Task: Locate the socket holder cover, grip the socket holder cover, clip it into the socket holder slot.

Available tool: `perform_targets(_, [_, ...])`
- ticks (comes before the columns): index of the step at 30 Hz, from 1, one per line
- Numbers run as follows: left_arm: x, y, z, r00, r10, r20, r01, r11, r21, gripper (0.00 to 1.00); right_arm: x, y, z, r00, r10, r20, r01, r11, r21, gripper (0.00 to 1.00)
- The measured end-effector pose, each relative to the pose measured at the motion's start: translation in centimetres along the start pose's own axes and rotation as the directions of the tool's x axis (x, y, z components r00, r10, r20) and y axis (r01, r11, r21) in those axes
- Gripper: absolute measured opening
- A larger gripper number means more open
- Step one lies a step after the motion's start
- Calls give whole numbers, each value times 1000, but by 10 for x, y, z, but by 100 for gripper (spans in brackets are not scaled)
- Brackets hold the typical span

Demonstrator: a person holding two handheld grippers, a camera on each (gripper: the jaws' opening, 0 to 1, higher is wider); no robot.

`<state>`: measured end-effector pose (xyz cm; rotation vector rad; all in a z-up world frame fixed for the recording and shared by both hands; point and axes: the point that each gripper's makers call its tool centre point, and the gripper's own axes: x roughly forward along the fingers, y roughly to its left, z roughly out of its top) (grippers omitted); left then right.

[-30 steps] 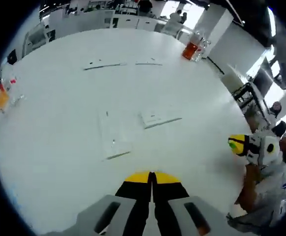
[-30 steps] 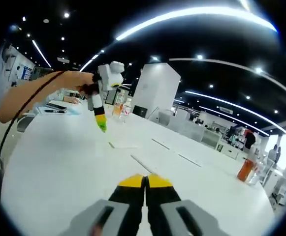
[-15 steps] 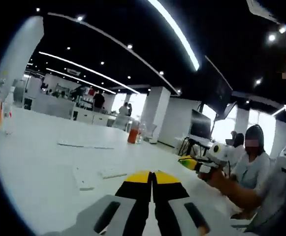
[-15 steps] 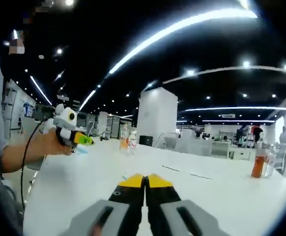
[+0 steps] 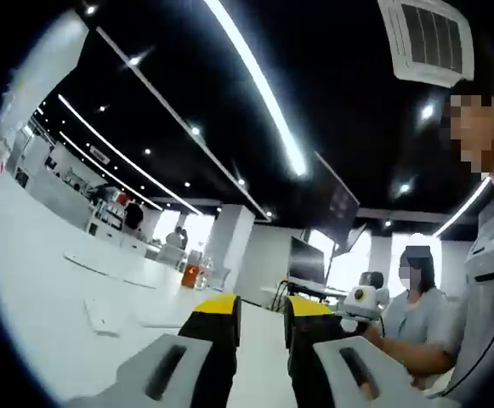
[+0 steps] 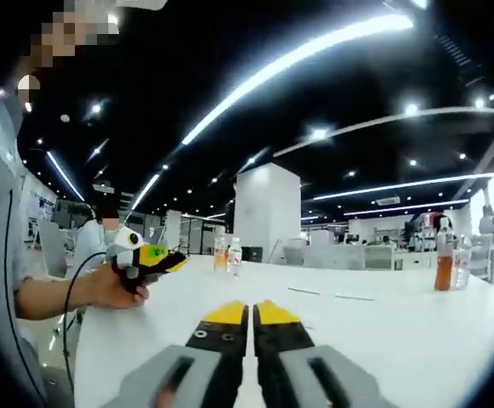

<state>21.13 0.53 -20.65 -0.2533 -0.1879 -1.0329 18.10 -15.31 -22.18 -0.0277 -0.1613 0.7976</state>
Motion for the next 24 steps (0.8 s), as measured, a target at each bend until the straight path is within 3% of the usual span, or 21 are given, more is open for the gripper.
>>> perform_targets(2, [4, -4, -4, 999, 16, -33, -14, 999, 41, 19, 0, 1, 2, 1000, 0, 8, 0, 1000, -22, 4])
perform_targets(4, [9, -11, 5, 1000, 9, 11, -10, 998, 63, 18, 0, 2, 6, 1000, 1, 26, 0, 999, -45, 4])
perform_targets(8, [4, 3, 21, 997, 46, 63, -50, 997, 59, 18, 7, -6, 16, 999, 4, 51, -3, 1000, -26, 4])
perform_targets(11, [2, 11, 25, 997, 66, 46, -70, 993, 99, 19, 16, -7, 23, 998, 9, 58, -8, 999, -31, 6])
perform_targets(13, [2, 7, 25, 998, 44, 42, -48, 993, 106, 18, 21, -5, 24, 998, 20, 58, -19, 1000, -12, 8])
perform_targets(18, [1, 2, 17, 999, 48, -12, -44, 980, 193, 17, 25, 0, 15, 997, 26, 69, -26, 1000, 4, 10])
perform_targets(21, [1, 2, 19, 999, 43, -3, -41, 980, 194, 16, 27, -2, 13, 999, 24, 48, -24, 1000, 5, 10])
perform_targets(24, [0, 3, 20, 999, 43, 2, -43, 982, 184, 16, 27, -2, 18, 997, 32, 65, -31, 999, -20, 10])
